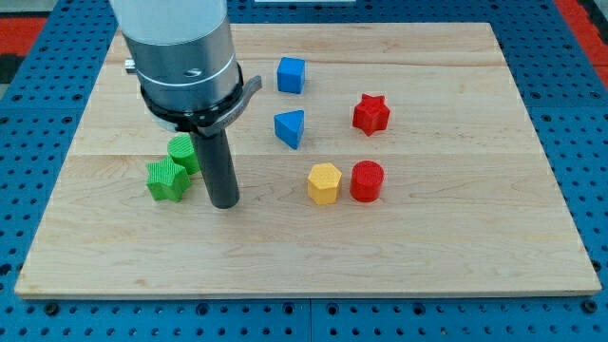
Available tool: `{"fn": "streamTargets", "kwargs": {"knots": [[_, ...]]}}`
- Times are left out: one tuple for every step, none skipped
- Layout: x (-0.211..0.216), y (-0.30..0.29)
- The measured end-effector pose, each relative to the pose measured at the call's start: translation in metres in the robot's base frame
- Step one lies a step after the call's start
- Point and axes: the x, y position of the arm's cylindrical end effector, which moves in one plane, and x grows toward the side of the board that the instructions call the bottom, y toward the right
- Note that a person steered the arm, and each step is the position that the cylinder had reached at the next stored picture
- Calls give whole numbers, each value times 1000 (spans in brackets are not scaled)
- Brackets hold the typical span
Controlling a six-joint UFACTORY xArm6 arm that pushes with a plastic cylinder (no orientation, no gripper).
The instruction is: Push blue triangle to blue cube
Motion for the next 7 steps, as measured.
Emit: {"fn": "streamTargets", "kwargs": {"knots": [[-18,3],[-31,9],[-49,23],[-66,35],[-84,43],[-90,48],[-88,53]]}}
